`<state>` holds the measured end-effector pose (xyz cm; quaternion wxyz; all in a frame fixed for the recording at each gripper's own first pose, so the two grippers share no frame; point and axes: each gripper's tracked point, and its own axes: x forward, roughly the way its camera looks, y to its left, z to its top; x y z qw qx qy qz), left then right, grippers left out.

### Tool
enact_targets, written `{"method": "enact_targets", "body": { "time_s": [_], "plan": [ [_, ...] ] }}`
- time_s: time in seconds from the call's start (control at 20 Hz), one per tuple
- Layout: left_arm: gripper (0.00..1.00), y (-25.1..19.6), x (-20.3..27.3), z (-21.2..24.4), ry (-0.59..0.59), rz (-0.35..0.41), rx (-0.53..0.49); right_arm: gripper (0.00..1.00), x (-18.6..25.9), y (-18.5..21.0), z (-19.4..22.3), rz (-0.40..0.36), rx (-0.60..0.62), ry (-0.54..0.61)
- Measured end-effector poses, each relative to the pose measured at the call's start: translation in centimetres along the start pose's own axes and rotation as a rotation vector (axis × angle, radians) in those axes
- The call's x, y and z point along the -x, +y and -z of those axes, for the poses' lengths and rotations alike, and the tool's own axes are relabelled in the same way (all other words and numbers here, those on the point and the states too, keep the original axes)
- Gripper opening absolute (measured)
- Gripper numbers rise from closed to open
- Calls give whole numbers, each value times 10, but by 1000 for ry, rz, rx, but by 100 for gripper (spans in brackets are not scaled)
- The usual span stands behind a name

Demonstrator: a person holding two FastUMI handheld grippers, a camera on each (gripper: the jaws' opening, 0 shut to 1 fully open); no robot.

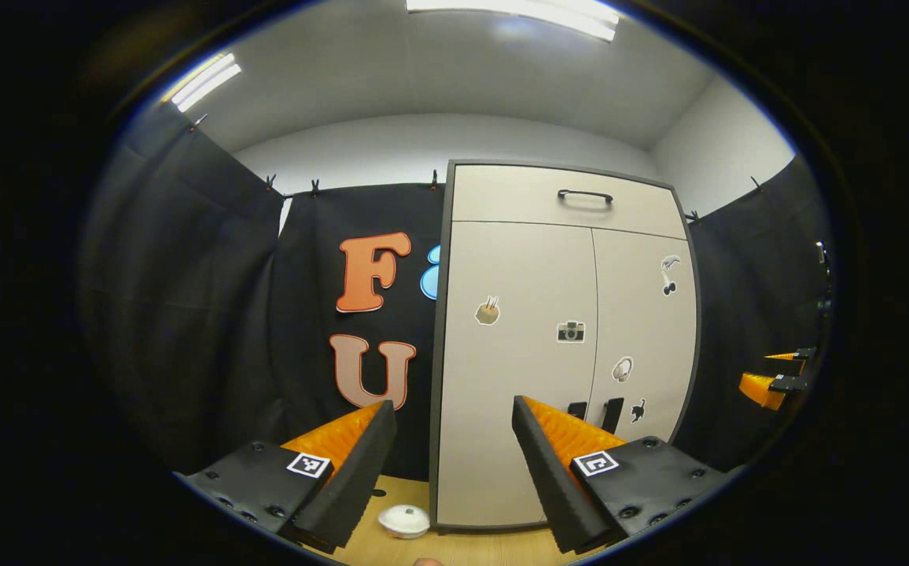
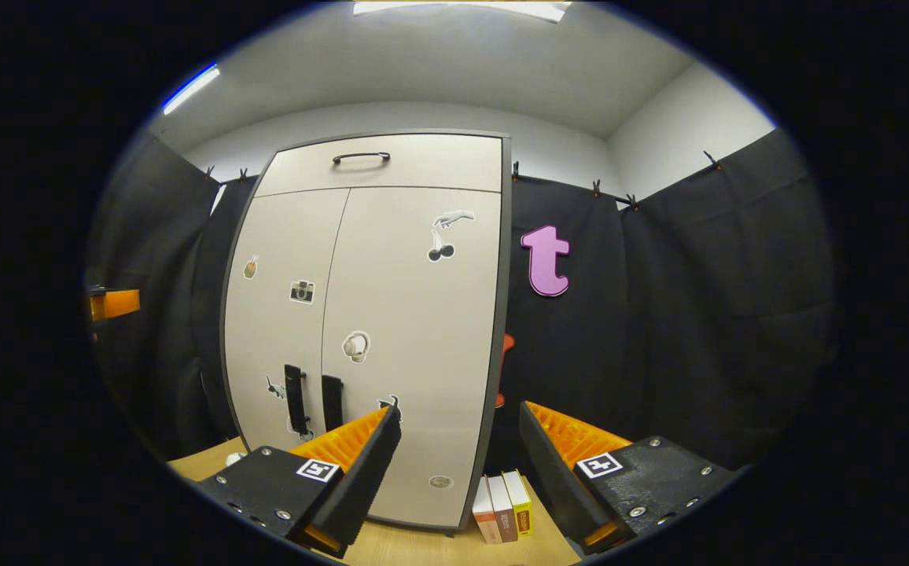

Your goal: Grab one shoe with the right hand and put it into the shoe cabinet, grab the other shoe with the left hand and put it into the shoe cabinet; then close the right door with the right hand and the left door with the left hand.

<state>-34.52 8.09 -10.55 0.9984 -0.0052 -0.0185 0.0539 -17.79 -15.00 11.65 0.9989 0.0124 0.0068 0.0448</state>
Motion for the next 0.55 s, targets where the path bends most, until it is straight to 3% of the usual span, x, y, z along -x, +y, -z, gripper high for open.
{"method": "enact_targets", "body": {
  "time_s": [0.55],
  "plan": [
    [96, 2, 5, 4, 5, -22, -7, 94, -4, 12, -1, 26, 2, -9]
  ]
}}
